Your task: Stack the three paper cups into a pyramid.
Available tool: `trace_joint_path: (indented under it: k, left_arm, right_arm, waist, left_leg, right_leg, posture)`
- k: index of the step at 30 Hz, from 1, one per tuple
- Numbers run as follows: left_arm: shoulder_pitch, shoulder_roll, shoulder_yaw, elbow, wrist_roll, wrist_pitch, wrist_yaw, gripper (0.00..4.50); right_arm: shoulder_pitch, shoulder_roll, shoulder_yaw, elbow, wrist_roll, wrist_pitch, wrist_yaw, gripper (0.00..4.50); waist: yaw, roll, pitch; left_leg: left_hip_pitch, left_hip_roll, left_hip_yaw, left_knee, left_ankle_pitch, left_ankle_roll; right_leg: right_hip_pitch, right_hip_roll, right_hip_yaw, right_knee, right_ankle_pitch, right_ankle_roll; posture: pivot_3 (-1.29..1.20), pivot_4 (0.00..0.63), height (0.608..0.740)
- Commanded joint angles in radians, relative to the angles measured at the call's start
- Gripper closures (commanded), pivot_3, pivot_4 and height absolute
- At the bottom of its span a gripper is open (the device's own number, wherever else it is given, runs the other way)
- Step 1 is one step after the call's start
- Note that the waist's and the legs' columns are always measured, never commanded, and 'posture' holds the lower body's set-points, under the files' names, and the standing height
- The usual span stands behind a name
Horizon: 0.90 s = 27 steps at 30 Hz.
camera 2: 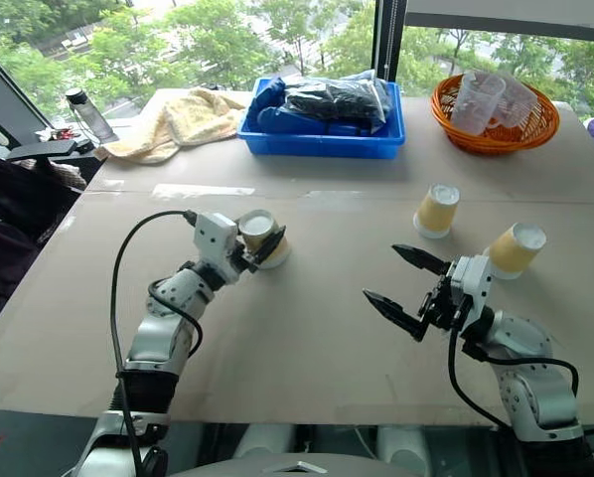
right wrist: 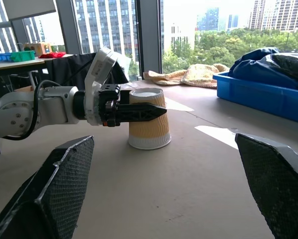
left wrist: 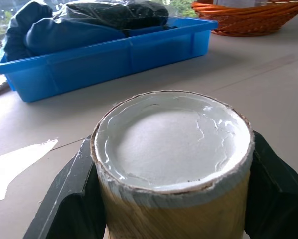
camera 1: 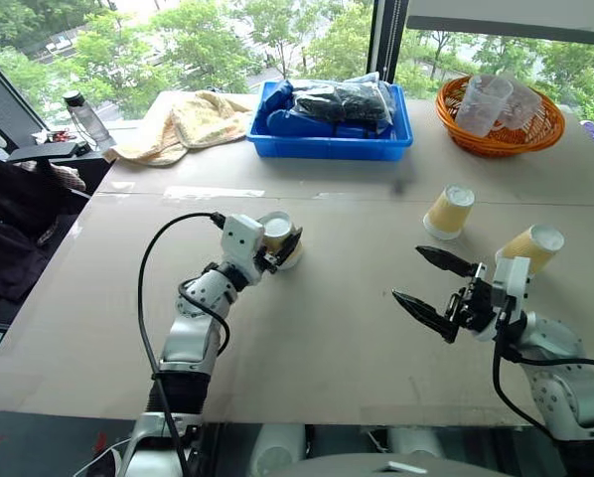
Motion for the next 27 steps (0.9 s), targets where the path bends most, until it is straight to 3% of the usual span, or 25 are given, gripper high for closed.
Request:
trace_joint_path:
  k: [1,10,11,12,13,19,27]
  left_arm:
    - [0.009,0.011,-0.089,-0.093,-0.064,0.036,-0.149,1.91]
    - [-0.003,0.026,-0.211,-0.079,-0.038,0.049,-0.28,1.91]
    - [-0.003,0.027,-0.213,-0.075,-0.032,0.039,-0.284,0.82]
    - [-0.002,0.026,-0.212,-0.072,-0.025,0.023,-0.281,0.61]
    - [-0.001,0.026,-0.209,-0.071,-0.02,0.009,-0.275,0.05]
    - [0.012,0.063,-0.166,-0.213,-0.083,0.035,-0.29,0.05]
    - [-0.096,0.143,0.045,-0.512,-0.441,0.439,-0.137,0.05]
  right_arm:
    - [0.022,-0.034,-0.062,-0.017,0.026,-0.011,0.031,0.0]
    - [0.058,-0.053,-0.095,-0.02,0.021,-0.016,0.042,0.0]
    - [0.061,-0.052,-0.097,-0.023,0.021,-0.016,0.04,0.0]
    - [0.063,-0.05,-0.1,-0.026,0.022,-0.016,0.034,0.0]
    - [0.064,-0.045,-0.103,-0.029,0.022,-0.017,0.025,0.0]
    - [0.028,0.008,-0.14,-0.012,0.013,-0.031,-0.059,0.0]
    - [-0.193,0.124,-0.144,0.181,-0.2,-0.051,-0.376,0.0]
  waist:
    - [-0.002,0.0,0.0]
    - [-0.003,0.0,0.0]
    - [-0.003,0.0,0.0]
    - [-0.003,0.0,0.0]
    - [-0.003,0.0,0.0]
    - [-0.004,-0.001,0.002]
    - [-0.009,-0.002,0.004]
  left_leg:
    - [0.0,0.0,0.0,0.0,0.0,0.0]
    - [0.002,0.0,0.0,0.0,0.0,0.0]
    - [0.002,0.0,0.0,0.0,0.0,0.0]
    - [0.002,0.0,0.0,0.0,0.0,0.0]
    - [0.001,0.0,0.0,0.0,0.0,0.0]
    - [0.001,0.001,0.0,0.0,0.0,0.0]
    - [0.001,0.001,0.001,0.0,0.0,0.0]
  right_leg:
    - [0.0,0.0,0.0,0.0,0.0,0.0]
    - [0.0,0.003,0.001,0.001,0.0,0.0]
    - [0.0,0.003,0.001,0.001,0.0,0.0]
    - [0.0,0.003,0.001,0.001,0.0,0.0]
    - [0.0,0.003,0.001,0.001,0.0,0.0]
    - [0.0,0.002,0.001,0.0,0.0,0.0]
    - [0.0,0.002,0.002,0.001,0.0,0.0]
  posture:
    - [0.0,0.15,0.733]
    - [0.0,0.15,0.733]
    - [0.0,0.15,0.733]
    - [0.0,0.15,0.733]
    - [0.0,0.15,0.733]
    - [0.0,0.15,0.733]
    - [0.0,0.15,0.733]
